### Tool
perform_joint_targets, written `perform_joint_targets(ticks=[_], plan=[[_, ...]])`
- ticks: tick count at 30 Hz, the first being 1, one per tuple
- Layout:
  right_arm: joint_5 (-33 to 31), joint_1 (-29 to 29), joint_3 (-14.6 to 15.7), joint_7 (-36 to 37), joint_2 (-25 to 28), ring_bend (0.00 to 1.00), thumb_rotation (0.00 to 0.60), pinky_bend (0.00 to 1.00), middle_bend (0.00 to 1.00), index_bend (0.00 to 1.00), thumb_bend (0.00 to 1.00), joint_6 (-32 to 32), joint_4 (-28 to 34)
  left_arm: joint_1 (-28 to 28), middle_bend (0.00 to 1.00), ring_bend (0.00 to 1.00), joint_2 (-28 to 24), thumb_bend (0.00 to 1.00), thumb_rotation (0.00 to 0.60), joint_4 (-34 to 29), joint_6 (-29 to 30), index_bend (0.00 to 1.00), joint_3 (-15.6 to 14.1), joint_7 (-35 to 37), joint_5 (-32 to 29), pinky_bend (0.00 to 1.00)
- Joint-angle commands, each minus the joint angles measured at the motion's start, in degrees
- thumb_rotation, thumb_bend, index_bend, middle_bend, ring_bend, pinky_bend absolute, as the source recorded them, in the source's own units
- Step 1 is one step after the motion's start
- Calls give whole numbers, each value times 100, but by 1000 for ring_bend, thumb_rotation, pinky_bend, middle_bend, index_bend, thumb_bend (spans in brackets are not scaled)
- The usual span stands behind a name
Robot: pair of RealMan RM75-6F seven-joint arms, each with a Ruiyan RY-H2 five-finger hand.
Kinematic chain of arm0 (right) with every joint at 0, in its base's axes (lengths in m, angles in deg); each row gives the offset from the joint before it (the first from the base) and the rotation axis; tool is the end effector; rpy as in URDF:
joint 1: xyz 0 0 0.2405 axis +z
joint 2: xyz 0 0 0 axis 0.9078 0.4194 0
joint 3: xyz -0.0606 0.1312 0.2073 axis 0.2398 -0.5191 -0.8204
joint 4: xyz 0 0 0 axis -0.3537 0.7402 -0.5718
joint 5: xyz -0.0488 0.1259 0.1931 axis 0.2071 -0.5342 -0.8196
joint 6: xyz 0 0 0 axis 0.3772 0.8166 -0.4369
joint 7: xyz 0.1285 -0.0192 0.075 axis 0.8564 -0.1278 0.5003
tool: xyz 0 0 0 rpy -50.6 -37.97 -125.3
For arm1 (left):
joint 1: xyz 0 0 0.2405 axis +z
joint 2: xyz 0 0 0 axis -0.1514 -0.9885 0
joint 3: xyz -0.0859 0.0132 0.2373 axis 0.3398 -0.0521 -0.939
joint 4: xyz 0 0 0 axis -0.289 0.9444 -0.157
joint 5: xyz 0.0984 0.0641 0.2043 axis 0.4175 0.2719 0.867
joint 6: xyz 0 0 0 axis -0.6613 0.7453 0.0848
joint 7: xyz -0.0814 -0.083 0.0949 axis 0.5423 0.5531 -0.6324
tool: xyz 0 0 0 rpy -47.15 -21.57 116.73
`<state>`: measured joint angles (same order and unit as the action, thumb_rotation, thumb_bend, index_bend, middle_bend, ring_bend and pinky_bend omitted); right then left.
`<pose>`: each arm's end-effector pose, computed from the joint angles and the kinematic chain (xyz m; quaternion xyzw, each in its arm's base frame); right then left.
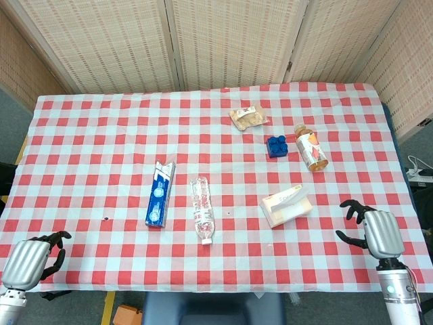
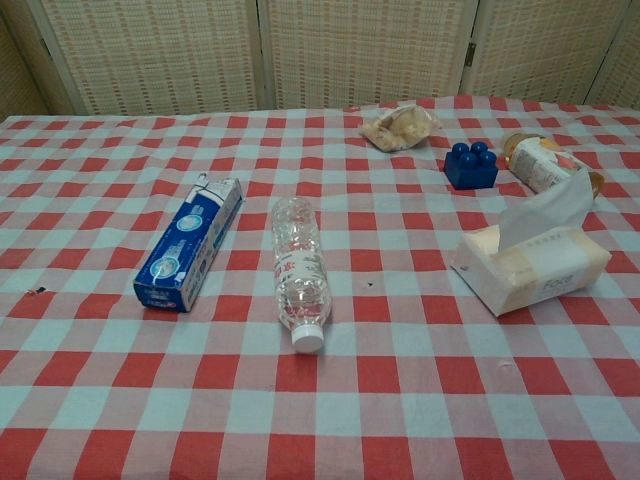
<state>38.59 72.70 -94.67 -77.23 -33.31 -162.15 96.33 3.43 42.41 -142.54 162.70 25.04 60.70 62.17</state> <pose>-0.2830 -0.2089 0.1019 0.5691 -0.4356 0.4263 0.5519 -0.3055 0.1682 0.1149 -0.6612 -0.3744 -0.3384 0.5551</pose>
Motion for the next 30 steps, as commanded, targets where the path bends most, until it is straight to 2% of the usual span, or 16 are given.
perform_joint_targets(ticks=[1,14,18,21,27,30], plan=[[14,-5,4,5,-1,569,600,978,538,390,45,-12,-5,11,502,567,-7,538,600,-6,35,384,0,-2,22,610],[75,24,4,-38,-107,573,600,978,538,374,45,-26,-135,26,502,567,-21,539,600,-33,39,384,11,1,-17,610],[159,99,22,-61,-214,615,600,978,538,351,45,48,-258,38,503,567,-30,539,600,-70,80,384,-1,-10,39,610],[109,321,-23,-103,-380,653,600,978,547,309,45,379,-469,51,502,566,-39,538,600,-86,90,384,-6,-17,32,610],[-103,944,-277,-89,-687,695,600,978,582,157,45,1178,-781,52,503,567,-45,538,600,-76,84,384,19,22,-20,610],[-202,1184,-394,-231,-935,710,600,978,603,136,45,1375,-981,51,503,567,-47,539,600,-72,85,384,12,27,0,610]])
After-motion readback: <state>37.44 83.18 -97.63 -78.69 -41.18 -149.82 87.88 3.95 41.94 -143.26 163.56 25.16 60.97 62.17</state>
